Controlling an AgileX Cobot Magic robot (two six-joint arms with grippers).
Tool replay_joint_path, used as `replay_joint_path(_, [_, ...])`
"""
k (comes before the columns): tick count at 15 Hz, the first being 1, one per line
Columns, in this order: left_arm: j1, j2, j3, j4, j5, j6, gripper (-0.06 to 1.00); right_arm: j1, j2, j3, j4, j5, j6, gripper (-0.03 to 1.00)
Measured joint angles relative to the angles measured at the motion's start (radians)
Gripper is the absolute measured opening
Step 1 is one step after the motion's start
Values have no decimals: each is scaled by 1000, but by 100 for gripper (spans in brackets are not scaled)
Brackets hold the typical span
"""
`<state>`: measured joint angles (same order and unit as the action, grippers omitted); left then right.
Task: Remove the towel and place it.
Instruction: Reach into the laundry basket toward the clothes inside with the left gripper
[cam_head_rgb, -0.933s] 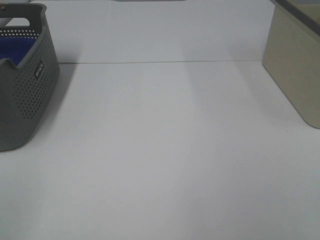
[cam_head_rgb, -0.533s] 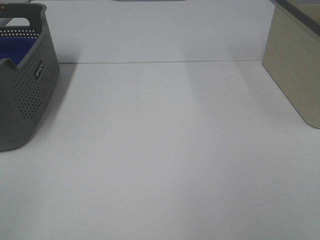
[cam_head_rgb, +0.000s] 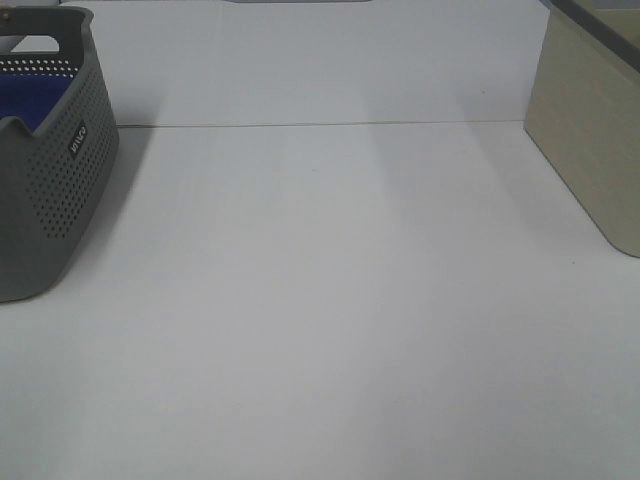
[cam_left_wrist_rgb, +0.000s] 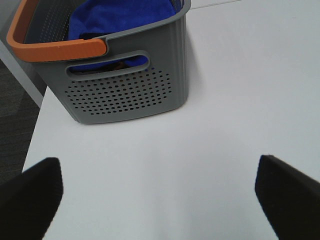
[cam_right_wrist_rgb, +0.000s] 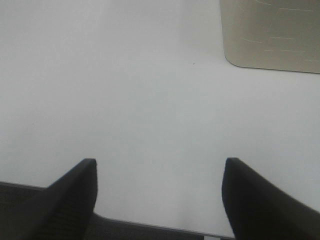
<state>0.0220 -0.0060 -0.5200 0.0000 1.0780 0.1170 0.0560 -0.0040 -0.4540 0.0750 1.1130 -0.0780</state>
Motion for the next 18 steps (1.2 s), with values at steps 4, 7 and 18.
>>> replay_joint_path(4, [0,0,0,0,0,0,99,0,0,0,0,0,0,69])
replay_joint_path(7, [0,0,0,0,0,0,99,0,0,0,0,0,0,69])
replay_joint_path(18, [0,0,0,0,0,0,99,0,0,0,0,0,0,69])
